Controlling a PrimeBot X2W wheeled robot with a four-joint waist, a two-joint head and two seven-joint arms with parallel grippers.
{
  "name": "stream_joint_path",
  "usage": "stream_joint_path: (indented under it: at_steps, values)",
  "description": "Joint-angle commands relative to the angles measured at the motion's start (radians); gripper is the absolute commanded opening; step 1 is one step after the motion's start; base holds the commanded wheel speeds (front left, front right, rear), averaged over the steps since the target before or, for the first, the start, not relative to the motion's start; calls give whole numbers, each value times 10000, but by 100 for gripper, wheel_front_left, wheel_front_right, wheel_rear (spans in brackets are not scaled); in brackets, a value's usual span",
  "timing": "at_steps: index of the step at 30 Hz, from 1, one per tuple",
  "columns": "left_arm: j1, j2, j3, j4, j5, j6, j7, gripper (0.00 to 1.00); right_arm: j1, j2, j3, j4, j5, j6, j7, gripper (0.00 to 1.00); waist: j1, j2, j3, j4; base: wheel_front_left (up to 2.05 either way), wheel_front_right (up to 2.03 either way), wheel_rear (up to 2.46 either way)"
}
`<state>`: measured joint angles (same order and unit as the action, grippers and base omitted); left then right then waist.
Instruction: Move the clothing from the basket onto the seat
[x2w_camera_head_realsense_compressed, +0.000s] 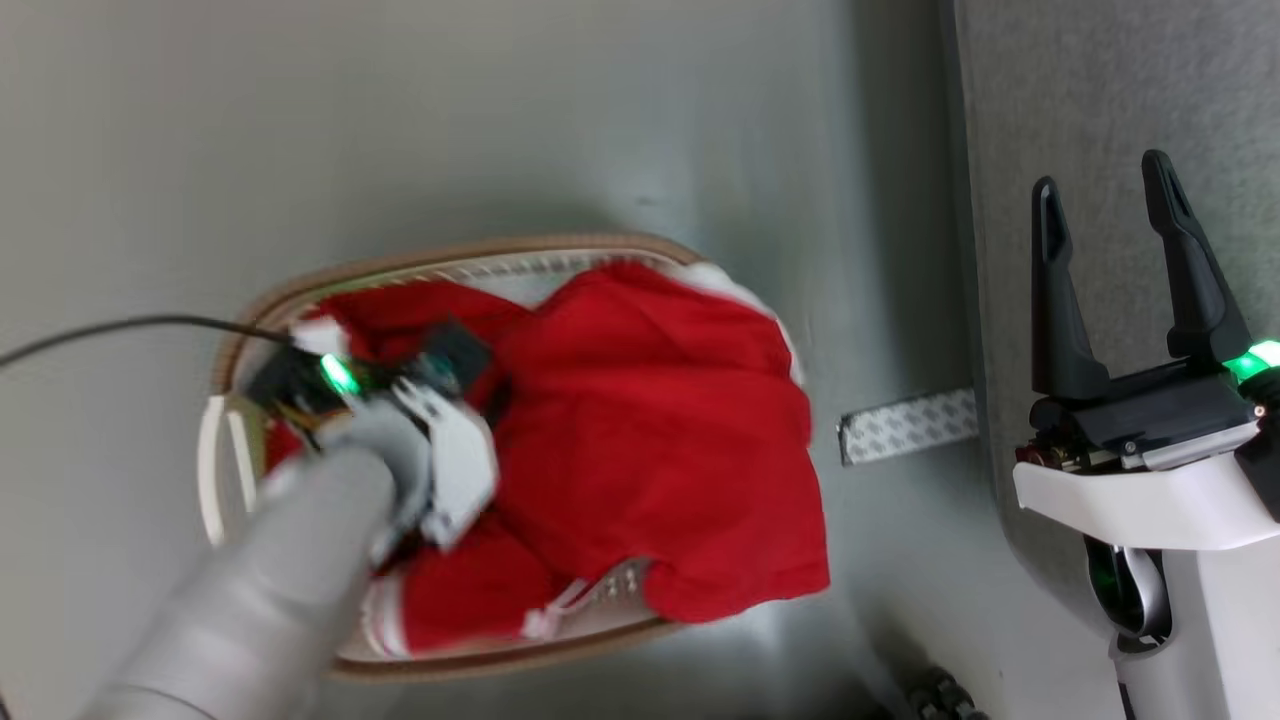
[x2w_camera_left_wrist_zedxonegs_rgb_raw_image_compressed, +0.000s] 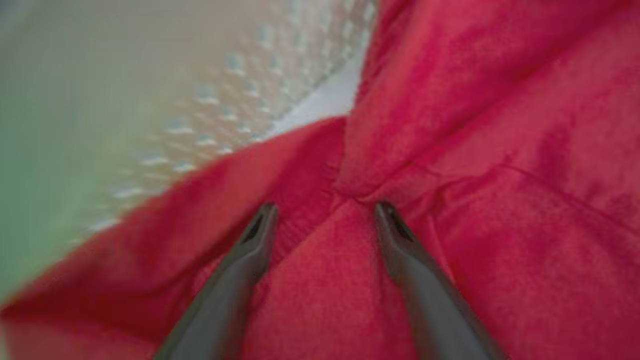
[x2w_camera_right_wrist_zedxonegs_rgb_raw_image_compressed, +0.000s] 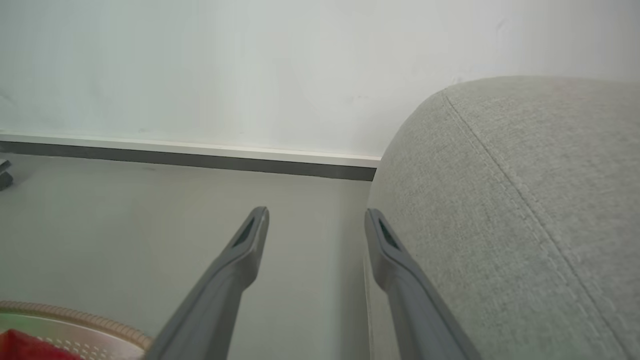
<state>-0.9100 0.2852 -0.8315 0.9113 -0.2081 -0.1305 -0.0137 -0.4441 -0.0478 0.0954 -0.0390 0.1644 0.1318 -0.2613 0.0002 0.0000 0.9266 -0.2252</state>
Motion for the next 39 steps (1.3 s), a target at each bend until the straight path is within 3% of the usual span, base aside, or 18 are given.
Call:
stream_joint_path:
  at_steps: [1, 3, 4, 5, 6, 21, 31, 39]
  values:
    - [268, -130, -232, 244, -99, 5, 51, 100, -81, -9, 3, -30, 64, -21, -25, 100, -2, 0, 226, -55, 0, 0, 0]
    - [48, -145, -387, 494, -194, 13, 102, 96, -23, -12, -10, -11, 103, -21, -25, 100, -2, 0, 281, -53, 0, 0, 0]
    - [30, -177, -484, 636, -209, 13, 87, 49, -7, -9, 2, -6, 113, -21, -25, 100, -2, 0, 301, -55, 0, 0, 0]
    - [23, -207, -595, 775, -223, 13, 63, 11, -3, -9, 12, 4, 128, -21, -25, 100, -2, 0, 312, -65, 0, 0, 0]
    - [12, -231, -675, 874, -240, 13, -13, 0, 3, -13, 12, 24, 133, -21, -25, 100, -2, 0, 298, -71, 0, 0, 0]
    - [304, -1077, -821, 1760, -664, 19, -1381, 0, 612, -12, -321, 591, -111, -21, -23, 100, -2, 0, -1743, 545, 0, 0, 0]
    - [1395, -1741, -238, 1840, -1696, 189, -2216, 0, 1683, -17, -689, 1087, -487, -21, -23, 100, -2, 0, -4093, 1240, 0, 0, 0]
    - [2504, -1991, 370, 1151, -2417, 591, -2483, 0, 2714, -15, -950, 1405, -768, -21, -23, 100, -2, 0, -6119, 1836, 0, 0, 0]
